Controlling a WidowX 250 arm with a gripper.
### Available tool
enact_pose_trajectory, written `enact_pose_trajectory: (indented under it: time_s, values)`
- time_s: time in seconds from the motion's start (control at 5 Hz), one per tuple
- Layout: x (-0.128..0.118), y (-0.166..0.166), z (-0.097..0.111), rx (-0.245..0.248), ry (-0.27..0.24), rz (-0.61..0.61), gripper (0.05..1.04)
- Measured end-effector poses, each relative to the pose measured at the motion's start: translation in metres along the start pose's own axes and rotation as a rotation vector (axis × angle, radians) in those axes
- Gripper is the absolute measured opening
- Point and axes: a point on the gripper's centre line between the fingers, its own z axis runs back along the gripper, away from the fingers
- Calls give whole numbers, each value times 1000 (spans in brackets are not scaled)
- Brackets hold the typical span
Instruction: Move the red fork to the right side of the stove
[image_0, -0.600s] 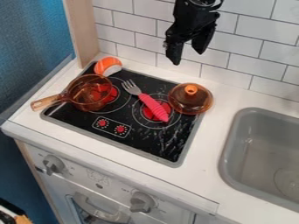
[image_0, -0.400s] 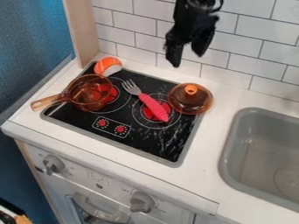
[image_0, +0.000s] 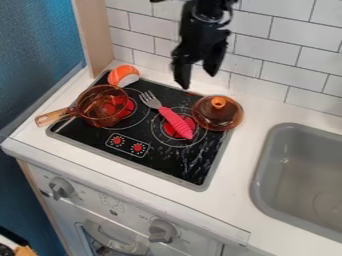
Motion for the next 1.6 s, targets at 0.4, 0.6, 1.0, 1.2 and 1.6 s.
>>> enact_pose_trajectory:
  time_s: [0.4,0.6,1.0,1.2,1.6]
  values:
    - [-4,28,-19,38,38,-52,1000]
    - [-6,36,-27,60,18,-72,1000]
    - [-6,42,-56,60,44,-110,1000]
    - [-11,38,-70,52,87,-136,1000]
    - [-6,31,-80,-12,138,-167,954]
